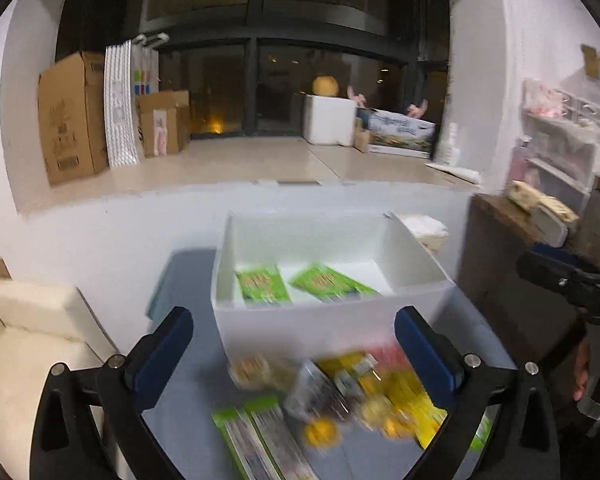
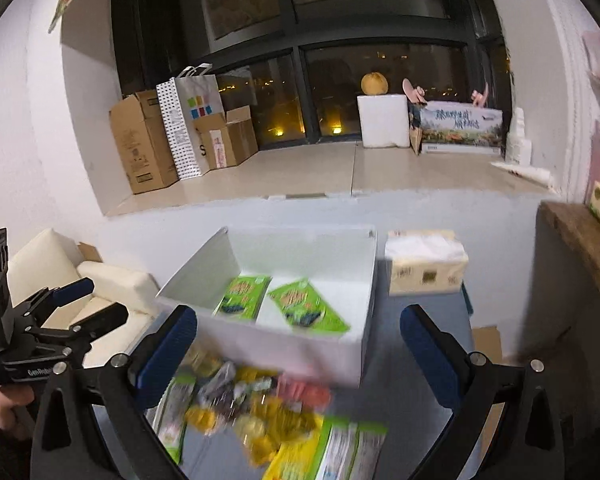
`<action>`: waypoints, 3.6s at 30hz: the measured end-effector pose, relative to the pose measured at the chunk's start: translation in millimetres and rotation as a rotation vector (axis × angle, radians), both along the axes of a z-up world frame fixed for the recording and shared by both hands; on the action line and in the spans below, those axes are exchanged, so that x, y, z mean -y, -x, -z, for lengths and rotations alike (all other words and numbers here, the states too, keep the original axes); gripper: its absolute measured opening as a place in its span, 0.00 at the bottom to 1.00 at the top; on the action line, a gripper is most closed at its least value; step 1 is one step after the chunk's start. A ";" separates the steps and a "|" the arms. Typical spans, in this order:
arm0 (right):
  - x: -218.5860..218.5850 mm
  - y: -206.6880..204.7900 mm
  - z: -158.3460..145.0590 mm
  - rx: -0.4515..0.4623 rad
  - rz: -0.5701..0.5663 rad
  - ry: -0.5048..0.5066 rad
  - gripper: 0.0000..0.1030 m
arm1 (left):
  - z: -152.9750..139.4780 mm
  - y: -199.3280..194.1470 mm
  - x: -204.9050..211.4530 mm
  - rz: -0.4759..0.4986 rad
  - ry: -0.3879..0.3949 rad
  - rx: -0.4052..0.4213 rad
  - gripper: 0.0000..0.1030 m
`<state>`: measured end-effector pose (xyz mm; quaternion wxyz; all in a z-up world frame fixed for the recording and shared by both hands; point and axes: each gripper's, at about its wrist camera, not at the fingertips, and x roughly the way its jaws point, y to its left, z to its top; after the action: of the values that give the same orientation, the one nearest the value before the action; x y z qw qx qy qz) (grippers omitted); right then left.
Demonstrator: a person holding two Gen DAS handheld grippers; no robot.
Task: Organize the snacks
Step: 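Grasp the long green snack packet with the right tool, then lower the green packet into the white box and open the right tool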
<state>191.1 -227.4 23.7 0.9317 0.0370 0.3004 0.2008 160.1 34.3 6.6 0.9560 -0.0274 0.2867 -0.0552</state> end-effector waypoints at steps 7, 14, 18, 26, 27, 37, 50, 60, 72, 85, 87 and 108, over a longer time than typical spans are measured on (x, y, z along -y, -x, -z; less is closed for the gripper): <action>23.7 64.8 57.2 -0.111 0.067 0.014 1.00 | 37.6 84.7 12.1 -0.043 -0.009 -0.032 1.00; 31.6 58.9 123.2 -0.254 0.110 0.006 1.00 | 65.8 123.0 20.5 0.001 0.029 -0.084 1.00; 25.0 35.5 140.7 -0.290 0.105 0.037 1.00 | 70.8 131.6 16.7 -0.026 0.010 -0.093 1.00; 20.3 -4.8 174.5 -0.392 0.094 0.041 1.00 | 76.7 132.9 -4.8 -0.081 0.039 -0.115 1.00; 21.7 -6.8 178.1 -0.400 0.090 0.023 1.00 | 78.2 132.4 -7.3 -0.088 0.042 -0.120 1.00; 31.6 0.6 171.2 -0.374 0.096 0.014 0.67 | 103.3 106.1 -8.7 -0.086 0.064 -0.201 1.00; 27.7 71.1 98.4 -0.140 0.056 -0.014 0.67 | 147.7 17.3 1.3 -0.173 -0.034 -0.318 1.00; 13.0 91.1 86.6 -0.107 -0.005 -0.002 0.67 | 170.1 5.6 0.5 -0.206 -0.056 -0.384 0.71; -11.2 93.5 86.7 -0.104 -0.066 0.002 0.67 | 114.6 66.9 -0.3 -0.133 0.016 -0.220 0.65; -34.6 37.8 51.2 -0.031 -0.092 0.036 0.67 | 19.3 28.3 30.2 0.004 -0.085 -0.035 0.65; -33.9 8.4 38.4 -0.028 -0.083 0.000 0.67 | 7.0 4.3 29.6 0.025 -0.086 -0.021 0.65; -44.6 -171.4 23.3 -0.150 0.035 0.022 0.92 | 5.0 -160.5 9.8 -0.017 -0.133 -0.091 1.00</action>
<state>362.6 -182.8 0.4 0.9102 0.0471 0.3710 0.1781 320.6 24.6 1.6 0.9422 0.0312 0.3326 -0.0267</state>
